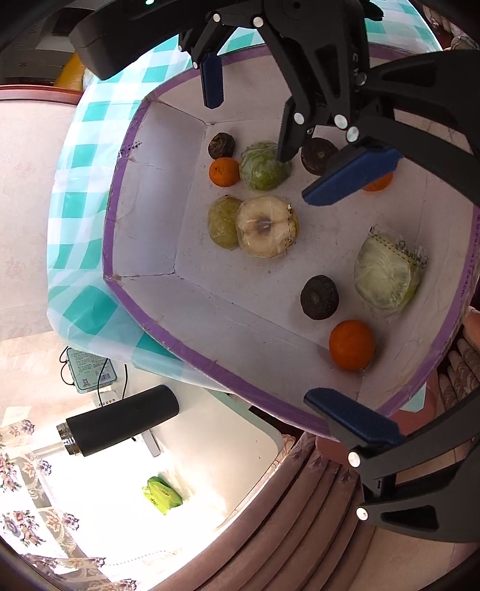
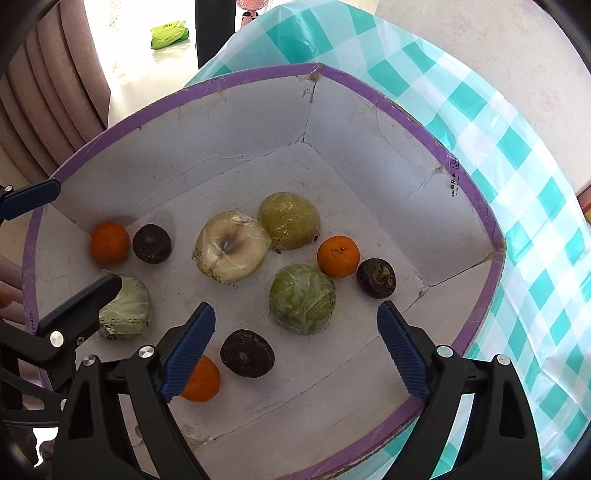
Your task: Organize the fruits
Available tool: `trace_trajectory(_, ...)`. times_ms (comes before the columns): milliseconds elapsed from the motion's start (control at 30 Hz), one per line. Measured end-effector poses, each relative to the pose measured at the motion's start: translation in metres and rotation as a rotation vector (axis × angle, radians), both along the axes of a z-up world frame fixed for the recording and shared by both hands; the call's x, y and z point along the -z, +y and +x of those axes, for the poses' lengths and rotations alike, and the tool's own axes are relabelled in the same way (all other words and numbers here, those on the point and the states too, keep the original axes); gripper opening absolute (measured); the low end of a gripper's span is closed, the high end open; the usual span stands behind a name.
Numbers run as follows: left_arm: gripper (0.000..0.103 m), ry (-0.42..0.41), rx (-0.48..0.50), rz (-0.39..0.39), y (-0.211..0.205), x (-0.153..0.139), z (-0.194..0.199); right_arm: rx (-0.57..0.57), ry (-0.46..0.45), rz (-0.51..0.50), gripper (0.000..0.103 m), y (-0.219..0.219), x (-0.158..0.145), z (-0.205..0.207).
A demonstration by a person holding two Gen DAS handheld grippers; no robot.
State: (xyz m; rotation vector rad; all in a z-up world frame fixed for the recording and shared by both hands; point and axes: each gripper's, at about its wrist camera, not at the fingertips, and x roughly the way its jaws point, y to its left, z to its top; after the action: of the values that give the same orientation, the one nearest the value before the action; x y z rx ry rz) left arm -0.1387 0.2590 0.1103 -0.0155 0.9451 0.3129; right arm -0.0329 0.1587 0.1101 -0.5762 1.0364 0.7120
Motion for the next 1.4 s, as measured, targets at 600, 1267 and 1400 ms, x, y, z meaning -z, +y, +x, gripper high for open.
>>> trace_trajectory(600,0.101,0.105,-0.05,-0.08,0.002,-0.008,0.004,0.061,0.031,-0.027,0.087,-0.013,-0.023,-0.006)
trace_trajectory(1267,0.101,0.149,-0.097,-0.15,0.023,0.005,0.007,0.023,0.017,-0.077,0.087,-0.005,-0.007,-0.012)
trace_trajectory(1400,0.101,0.153,-0.099,-0.154,0.024,0.006,0.008,0.021,0.018,-0.08,0.087,-0.005,-0.006,-0.014)
